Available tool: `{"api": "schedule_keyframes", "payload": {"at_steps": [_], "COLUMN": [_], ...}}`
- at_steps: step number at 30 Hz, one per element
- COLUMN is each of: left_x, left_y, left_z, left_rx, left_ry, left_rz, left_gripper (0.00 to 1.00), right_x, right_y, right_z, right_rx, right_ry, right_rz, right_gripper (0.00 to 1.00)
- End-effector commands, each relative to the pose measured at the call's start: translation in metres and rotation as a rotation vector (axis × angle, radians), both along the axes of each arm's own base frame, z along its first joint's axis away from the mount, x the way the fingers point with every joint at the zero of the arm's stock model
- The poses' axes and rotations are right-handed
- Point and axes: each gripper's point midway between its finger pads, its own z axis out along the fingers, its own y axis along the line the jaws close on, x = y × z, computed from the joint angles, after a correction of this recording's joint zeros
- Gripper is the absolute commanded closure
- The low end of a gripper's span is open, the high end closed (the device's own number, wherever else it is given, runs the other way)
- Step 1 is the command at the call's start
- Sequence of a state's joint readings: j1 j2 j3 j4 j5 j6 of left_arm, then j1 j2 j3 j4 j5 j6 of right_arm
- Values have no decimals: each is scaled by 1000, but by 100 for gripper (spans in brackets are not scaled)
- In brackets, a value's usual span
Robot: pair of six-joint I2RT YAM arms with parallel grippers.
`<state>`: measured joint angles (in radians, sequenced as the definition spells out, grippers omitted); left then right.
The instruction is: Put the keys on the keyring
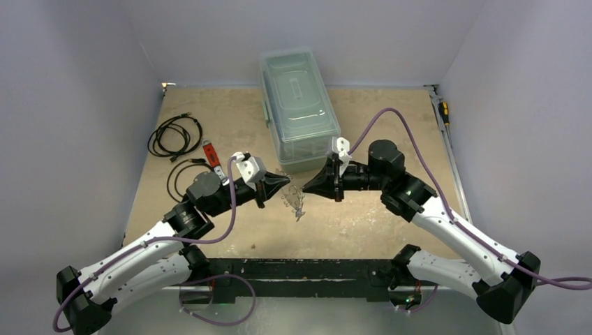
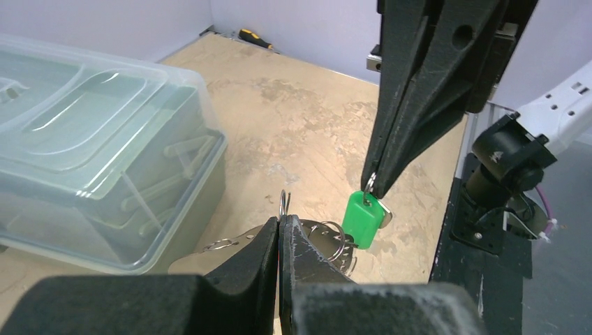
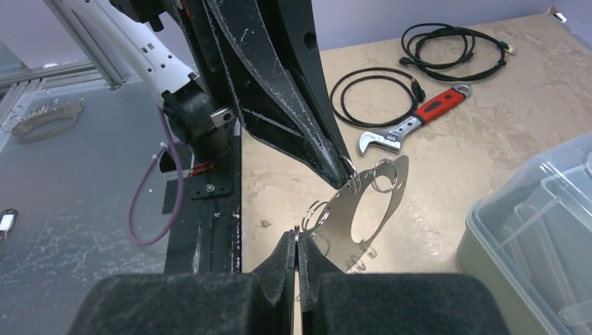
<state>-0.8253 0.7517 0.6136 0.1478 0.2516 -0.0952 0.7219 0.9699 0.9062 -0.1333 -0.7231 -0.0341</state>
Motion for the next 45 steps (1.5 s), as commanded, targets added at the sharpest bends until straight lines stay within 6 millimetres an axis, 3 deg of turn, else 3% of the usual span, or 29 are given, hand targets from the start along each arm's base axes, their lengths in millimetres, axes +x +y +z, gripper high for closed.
{"api": "schedule_keyframes", "payload": {"at_steps": [1,9,19,45], "left_x": [8,2,0,-2], "left_y": [7,2,-2,-3], "left_z": [36,34,29,27], "left_rx": [-92,-79,-48,-27], "left_ry": [-29,-41,-44,-51], "left_rz": [68,19,-11,-27], "left_gripper": [100,100,100,100], "right_x": [5,11,17,31], "right_y": [3,4,14,23], "right_z": [33,41,28,36], "right_rx": [77,102,73,92], "right_ry": [-74,-104,-74,-94], "right_rz": [-24,-57,-40,-84], "right_gripper": [100,100,100,100]}}
